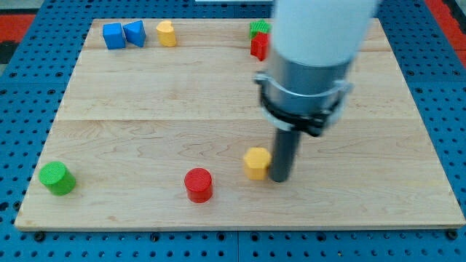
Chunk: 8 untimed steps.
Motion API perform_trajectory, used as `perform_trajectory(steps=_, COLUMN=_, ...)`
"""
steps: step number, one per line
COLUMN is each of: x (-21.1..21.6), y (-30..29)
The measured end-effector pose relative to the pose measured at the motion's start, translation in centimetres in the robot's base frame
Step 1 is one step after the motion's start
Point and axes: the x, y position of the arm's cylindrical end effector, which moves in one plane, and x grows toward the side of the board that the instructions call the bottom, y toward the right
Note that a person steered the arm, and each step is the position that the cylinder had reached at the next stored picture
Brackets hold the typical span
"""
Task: Push the hexagon left to the green star
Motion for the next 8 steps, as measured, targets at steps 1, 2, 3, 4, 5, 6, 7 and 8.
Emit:
perform_trajectory(steps=1, x=-2.7, y=-6.4)
perform_trajectory(steps=2, x=-6.1, y=-13.4)
perform_trajectory(steps=3, x=-4.7, y=-16.6)
perform_trajectory(steps=4, x=-6.0, y=-20.5)
perform_trajectory(steps=5, x=-10.7, y=-20.4)
perform_trajectory(steps=6, x=-10.4, y=-18.5)
perform_trajectory(steps=7, x=-8.9, y=-16.0)
perform_trajectory(steps=8, x=-13.2, y=-12.4)
